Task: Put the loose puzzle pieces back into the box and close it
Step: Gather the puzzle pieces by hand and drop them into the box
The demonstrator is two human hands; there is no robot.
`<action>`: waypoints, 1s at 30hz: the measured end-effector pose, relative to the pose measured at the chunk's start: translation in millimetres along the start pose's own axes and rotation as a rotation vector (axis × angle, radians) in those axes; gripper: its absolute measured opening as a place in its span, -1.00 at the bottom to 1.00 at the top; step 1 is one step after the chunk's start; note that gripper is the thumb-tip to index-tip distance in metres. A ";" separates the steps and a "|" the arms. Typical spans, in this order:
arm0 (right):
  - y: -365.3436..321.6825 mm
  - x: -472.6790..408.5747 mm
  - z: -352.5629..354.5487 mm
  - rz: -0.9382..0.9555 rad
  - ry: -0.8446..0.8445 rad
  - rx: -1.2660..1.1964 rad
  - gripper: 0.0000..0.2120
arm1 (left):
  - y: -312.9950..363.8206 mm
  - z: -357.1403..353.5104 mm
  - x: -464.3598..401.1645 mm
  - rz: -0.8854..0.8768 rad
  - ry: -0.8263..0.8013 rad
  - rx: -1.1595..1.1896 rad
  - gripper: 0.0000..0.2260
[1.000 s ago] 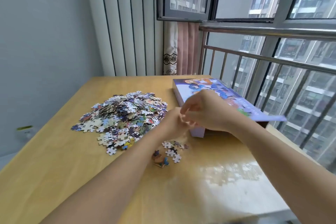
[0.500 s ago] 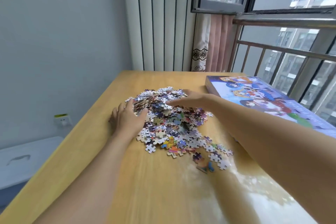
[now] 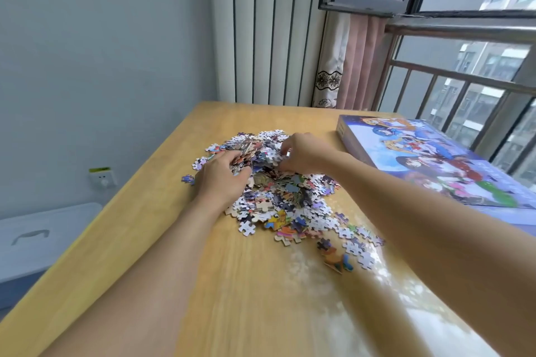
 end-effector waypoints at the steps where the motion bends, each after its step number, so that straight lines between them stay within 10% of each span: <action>1: 2.2 1.4 -0.2 0.002 0.001 -0.017 -0.60 | 1.4 -0.6 0.0 -0.021 -0.001 0.019 -0.56; 11: -5.4 28.5 2.8 0.085 -0.159 -0.211 0.15 | 8.8 -11.9 1.6 -0.078 -0.078 0.115 -0.48; 25: -21.7 0.5 0.0 0.150 -0.037 0.064 -0.40 | 8.5 -7.0 1.2 -0.030 -0.027 0.232 -0.50; 30: -16.6 2.0 -1.9 0.174 -0.006 0.102 -0.25 | 11.8 -9.8 2.2 -0.048 -0.049 0.249 -0.52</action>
Point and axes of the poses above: each hand's wrist, its own x-axis away from the middle knuckle, its own z-axis out of the back of the hand, y = z × x, the point moved 5 cm from there along -x, towards the middle knuckle, and after that the axes turned 6 degrees about -z, right-handed, at the moved point
